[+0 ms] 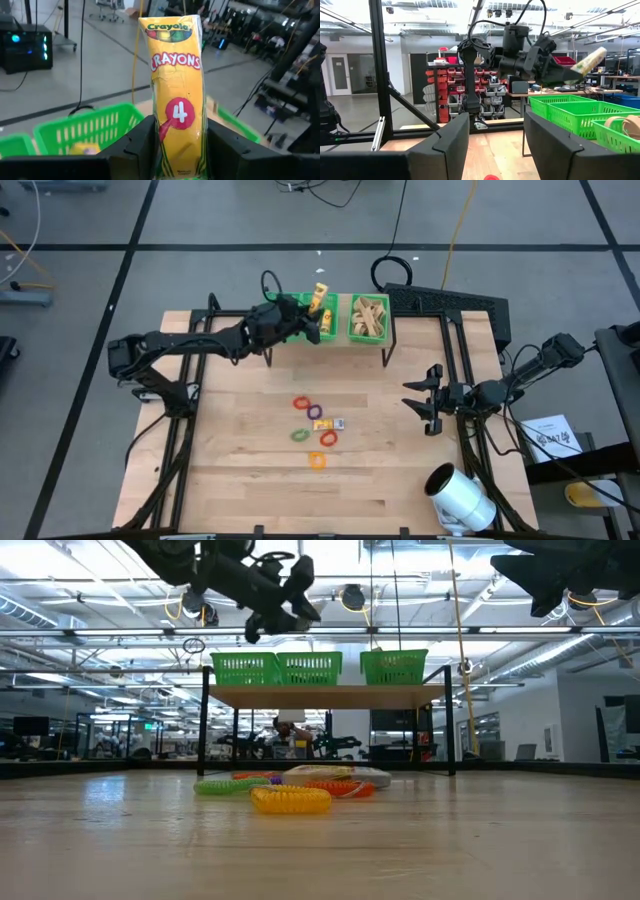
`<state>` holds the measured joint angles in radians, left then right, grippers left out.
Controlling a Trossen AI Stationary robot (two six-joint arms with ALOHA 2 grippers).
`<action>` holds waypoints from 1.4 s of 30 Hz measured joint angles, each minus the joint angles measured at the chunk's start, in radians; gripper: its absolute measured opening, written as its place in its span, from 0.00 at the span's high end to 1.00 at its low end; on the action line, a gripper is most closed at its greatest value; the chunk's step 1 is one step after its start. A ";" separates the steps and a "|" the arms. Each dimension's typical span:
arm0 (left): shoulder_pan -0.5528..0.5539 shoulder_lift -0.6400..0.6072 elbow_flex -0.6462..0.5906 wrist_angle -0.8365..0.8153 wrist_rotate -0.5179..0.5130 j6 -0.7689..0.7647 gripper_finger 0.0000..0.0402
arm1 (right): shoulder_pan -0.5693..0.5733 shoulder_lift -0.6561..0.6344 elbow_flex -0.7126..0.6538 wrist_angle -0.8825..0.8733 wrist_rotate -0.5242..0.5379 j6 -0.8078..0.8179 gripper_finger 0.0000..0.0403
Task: Pick & Place Office Desk Supplies
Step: Put the yellow crayon box into the middle green bin on the shelf
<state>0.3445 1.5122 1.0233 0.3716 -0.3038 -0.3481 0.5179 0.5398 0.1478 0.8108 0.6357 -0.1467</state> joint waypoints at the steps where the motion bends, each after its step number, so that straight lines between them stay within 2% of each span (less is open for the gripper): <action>1: 0.000 0.010 0.000 -0.003 -0.003 -0.003 0.64 | 0.000 0.000 0.000 0.000 0.000 0.000 0.55; 5: 0.008 0.028 0.000 -0.003 -0.006 -0.029 0.61 | 0.000 0.000 0.000 0.000 0.000 0.002 0.55; 14: 0.009 0.026 0.000 -0.006 -0.009 -0.038 0.35 | 0.000 0.000 0.000 0.000 0.000 0.002 0.55; 20: -0.015 0.026 0.000 -0.011 -0.010 0.020 0.25 | 0.000 0.000 0.000 0.000 0.000 0.003 0.55; 24: -0.049 0.026 0.000 -0.008 0.044 0.040 0.24 | 0.000 0.000 0.000 0.000 0.000 0.003 0.55; 34: -0.202 0.025 0.000 -0.020 0.406 0.144 0.29 | 0.000 0.000 0.000 0.000 0.000 0.003 0.55; 37: -0.261 0.024 0.000 -0.077 0.419 0.192 0.30 | 0.000 0.000 0.000 0.000 0.000 0.003 0.55; 42: -0.345 0.024 0.000 -0.210 0.381 0.239 0.28 | 0.000 0.000 0.000 0.000 0.000 0.003 0.55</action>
<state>-0.0006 1.5364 1.0237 0.1620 0.0773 -0.1089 0.5175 0.5399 0.1478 0.8109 0.6357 -0.1432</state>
